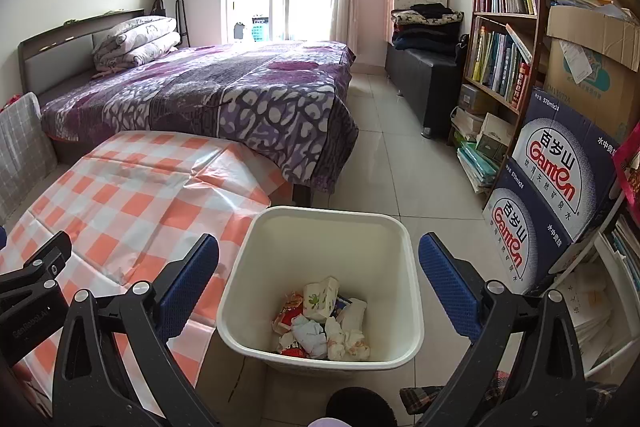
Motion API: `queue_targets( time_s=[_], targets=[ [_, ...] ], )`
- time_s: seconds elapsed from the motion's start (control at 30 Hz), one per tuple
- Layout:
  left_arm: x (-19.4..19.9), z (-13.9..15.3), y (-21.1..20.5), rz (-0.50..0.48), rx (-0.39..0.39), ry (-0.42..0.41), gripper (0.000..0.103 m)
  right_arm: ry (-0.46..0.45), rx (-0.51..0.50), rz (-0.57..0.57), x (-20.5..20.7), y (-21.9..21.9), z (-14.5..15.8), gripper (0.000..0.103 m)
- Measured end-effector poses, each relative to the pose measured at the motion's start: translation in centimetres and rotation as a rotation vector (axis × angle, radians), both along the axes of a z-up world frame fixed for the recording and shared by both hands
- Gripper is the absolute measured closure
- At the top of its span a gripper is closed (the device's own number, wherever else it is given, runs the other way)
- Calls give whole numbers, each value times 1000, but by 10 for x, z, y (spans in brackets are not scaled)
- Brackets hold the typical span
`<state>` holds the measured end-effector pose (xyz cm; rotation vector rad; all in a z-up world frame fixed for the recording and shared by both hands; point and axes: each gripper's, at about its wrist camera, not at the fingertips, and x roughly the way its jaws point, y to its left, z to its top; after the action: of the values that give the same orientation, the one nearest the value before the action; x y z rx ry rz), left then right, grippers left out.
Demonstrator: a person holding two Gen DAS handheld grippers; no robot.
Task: Collect trash
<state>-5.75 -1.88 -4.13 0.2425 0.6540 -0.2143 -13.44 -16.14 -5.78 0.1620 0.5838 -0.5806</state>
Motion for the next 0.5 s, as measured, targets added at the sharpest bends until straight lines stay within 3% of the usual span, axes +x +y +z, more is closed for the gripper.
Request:
queue_targets(
  time_s=[0.5],
  targets=[
    [-3,1,-3,-28,-16,-17,10,3,13,-4,1,0,-4,7]
  ],
)
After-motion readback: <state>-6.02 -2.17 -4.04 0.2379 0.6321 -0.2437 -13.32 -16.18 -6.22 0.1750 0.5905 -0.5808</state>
